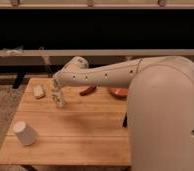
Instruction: Place the ceramic cup over the eraser
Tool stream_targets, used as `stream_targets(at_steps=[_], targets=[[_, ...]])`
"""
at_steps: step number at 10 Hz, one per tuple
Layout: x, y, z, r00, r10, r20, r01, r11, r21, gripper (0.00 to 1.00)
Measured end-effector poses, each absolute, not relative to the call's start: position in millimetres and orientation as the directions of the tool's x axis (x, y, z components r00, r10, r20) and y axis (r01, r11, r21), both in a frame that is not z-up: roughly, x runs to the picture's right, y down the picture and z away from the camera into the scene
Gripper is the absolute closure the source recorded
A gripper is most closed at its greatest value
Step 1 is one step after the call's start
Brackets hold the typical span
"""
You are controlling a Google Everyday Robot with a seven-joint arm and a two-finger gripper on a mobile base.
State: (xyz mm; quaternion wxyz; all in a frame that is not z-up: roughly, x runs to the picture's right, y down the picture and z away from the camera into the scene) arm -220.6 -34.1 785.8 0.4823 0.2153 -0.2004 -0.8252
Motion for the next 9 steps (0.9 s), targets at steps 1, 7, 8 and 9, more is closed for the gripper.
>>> stream_targets(at_steps=[1,7,8,9], targets=[[-220,-34,786,-0.443,-0.882,-0.162,0.71,-0.455,0.538,0.2],[-227,19,724,-0.525,-0.829,-0.192,0.596,-0.519,0.612,0.2],[-233,32,711,-0.549,-0.812,-0.2,0.57,-0.538,0.621,0.2],[-247,53,690,-0.595,-0.775,-0.214,0.518,-0.573,0.635,0.2]])
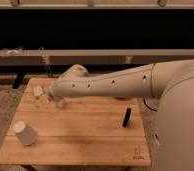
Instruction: Place the ceramic cup over the eraser
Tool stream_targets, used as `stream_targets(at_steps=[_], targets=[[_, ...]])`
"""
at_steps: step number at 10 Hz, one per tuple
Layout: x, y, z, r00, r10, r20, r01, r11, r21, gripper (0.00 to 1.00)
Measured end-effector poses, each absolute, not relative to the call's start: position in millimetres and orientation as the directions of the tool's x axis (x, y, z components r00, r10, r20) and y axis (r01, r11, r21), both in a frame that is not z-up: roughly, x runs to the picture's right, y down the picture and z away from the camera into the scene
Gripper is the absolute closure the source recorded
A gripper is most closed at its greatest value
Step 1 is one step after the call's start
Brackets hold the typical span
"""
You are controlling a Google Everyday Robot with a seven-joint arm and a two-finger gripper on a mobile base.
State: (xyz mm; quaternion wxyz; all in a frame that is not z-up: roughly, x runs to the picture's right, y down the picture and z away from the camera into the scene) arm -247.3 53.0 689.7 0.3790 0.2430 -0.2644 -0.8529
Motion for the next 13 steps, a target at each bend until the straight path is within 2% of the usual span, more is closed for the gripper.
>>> stream_targets(at_steps=[4,7,10,13], targets=[[-296,110,647,-0.773,-0.586,-0.245,0.333,-0.702,0.629,0.2],[-340,137,661,-0.889,-0.396,-0.231,0.199,-0.787,0.584,0.2],[-363,149,684,-0.933,-0.304,-0.19,0.151,-0.814,0.561,0.2],[-370,163,691,-0.961,-0.225,-0.163,0.097,-0.823,0.56,0.2]])
